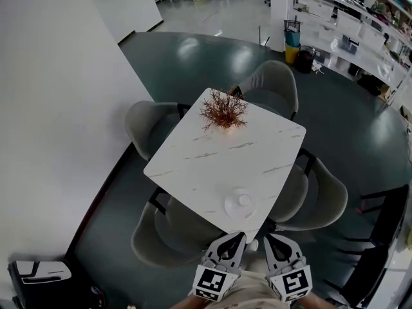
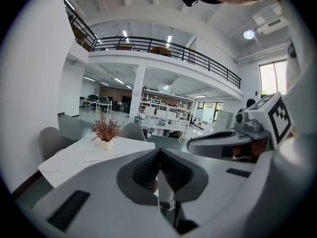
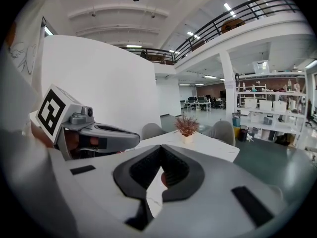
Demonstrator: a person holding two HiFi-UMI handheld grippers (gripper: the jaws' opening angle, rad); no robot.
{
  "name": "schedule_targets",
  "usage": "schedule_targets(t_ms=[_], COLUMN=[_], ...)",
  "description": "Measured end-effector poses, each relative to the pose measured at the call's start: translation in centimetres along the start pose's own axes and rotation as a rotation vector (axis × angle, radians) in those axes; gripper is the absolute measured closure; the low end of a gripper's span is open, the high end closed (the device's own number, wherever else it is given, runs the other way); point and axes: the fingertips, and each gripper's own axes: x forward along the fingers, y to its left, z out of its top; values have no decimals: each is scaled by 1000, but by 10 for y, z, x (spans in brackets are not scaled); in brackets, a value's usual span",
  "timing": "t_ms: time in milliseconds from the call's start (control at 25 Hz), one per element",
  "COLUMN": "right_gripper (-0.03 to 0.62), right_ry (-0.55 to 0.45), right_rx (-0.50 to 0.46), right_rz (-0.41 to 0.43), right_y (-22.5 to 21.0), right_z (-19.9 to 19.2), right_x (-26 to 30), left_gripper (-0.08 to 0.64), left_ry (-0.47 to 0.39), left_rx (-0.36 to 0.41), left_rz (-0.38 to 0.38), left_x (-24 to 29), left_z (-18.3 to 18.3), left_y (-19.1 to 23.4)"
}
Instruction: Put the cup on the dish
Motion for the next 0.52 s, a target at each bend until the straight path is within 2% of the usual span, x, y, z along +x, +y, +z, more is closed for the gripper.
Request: schedule_targets(t_ms=[520], right_gripper=[588], right_ry=[30], right_rx=[5], right_rz=[-6], right_y=[7], right_z=[-8], right_x=[4], left_gripper=[555], left_ry=[3], left_rx=[25], left_rz=[-30], left_x=[-2], left_z=[0], left_y=[1])
